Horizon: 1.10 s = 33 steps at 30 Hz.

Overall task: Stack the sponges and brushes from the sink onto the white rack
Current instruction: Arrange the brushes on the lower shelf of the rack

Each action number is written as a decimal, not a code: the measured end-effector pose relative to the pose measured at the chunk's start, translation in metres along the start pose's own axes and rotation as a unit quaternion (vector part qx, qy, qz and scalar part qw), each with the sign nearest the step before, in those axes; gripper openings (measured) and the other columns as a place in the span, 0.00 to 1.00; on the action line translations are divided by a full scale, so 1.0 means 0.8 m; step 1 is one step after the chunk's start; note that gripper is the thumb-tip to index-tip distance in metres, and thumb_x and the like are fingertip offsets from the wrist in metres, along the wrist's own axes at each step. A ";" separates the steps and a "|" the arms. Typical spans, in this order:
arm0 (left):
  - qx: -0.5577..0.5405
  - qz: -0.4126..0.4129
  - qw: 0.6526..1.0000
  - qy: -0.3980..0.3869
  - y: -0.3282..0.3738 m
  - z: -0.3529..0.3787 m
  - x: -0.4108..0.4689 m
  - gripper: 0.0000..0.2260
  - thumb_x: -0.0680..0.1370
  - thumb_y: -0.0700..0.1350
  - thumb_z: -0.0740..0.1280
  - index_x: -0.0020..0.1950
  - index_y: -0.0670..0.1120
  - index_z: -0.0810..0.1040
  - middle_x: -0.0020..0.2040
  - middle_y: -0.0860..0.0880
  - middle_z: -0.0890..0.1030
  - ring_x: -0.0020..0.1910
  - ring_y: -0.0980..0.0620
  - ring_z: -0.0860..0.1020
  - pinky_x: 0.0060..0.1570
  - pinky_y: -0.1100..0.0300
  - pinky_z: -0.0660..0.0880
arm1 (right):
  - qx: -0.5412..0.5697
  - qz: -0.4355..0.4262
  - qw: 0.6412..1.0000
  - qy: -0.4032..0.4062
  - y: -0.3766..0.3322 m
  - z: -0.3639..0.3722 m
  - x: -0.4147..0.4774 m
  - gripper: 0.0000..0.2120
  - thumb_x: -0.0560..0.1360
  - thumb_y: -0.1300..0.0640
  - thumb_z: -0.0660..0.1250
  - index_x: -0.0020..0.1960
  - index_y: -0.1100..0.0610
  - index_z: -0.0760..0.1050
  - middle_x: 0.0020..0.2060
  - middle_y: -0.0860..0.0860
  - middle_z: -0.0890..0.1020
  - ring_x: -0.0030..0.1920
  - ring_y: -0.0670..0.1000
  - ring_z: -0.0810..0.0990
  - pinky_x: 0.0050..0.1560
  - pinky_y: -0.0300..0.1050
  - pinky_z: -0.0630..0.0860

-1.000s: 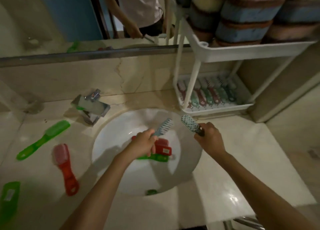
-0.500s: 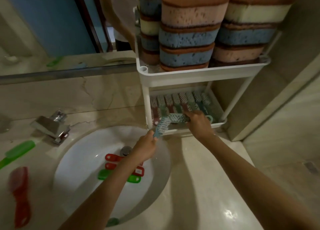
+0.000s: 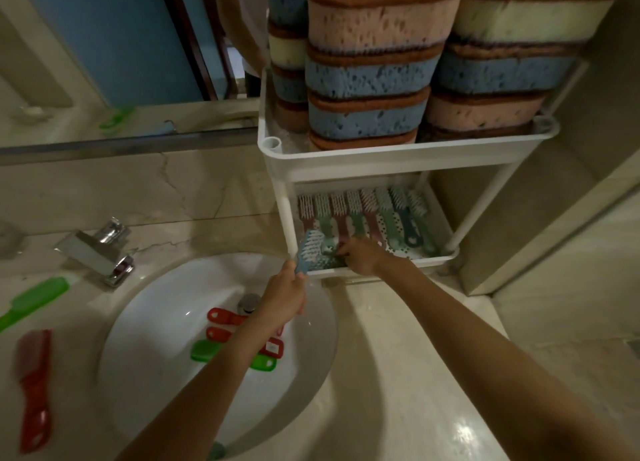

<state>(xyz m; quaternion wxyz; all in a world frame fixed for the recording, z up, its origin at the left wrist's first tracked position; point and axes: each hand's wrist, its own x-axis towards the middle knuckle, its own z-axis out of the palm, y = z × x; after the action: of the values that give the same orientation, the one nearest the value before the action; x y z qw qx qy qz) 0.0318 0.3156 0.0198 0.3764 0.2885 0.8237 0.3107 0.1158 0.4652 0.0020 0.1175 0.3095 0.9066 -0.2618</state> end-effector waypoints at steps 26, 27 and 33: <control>0.066 0.123 0.979 -0.145 0.103 0.042 0.053 0.06 0.81 0.41 0.59 0.49 0.42 0.74 0.29 0.48 0.73 0.22 0.56 0.69 0.16 0.71 0.62 | -0.121 -0.069 0.951 0.277 0.064 -0.007 -0.074 0.18 0.70 0.60 0.71 0.60 0.56 0.76 0.54 0.58 0.79 0.53 0.60 0.79 0.41 0.49 0.79; 0.070 0.124 0.979 -0.145 0.106 0.043 0.057 0.06 0.80 0.40 0.59 0.51 0.42 0.75 0.31 0.48 0.74 0.25 0.56 0.70 0.18 0.72 0.64 | -0.121 -0.048 0.959 0.252 0.070 -0.010 -0.074 0.18 0.74 0.57 0.66 0.64 0.54 0.73 0.58 0.57 0.77 0.58 0.59 0.75 0.47 0.50 0.77; 0.157 0.158 0.969 -0.109 0.101 0.058 0.080 0.07 0.77 0.36 0.63 0.50 0.38 0.80 0.46 0.42 0.78 0.46 0.51 0.73 0.45 0.63 0.65 | -0.103 0.065 0.984 0.132 0.091 -0.026 -0.066 0.17 0.79 0.59 0.57 0.67 0.53 0.72 0.64 0.57 0.73 0.66 0.57 0.68 0.64 0.51 0.70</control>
<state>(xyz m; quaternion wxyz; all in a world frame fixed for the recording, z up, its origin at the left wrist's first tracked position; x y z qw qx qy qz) 0.0529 0.4265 0.0262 0.3597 0.5027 0.7602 0.2002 0.2016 0.4990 0.0100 0.0445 0.3858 0.9143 -0.1153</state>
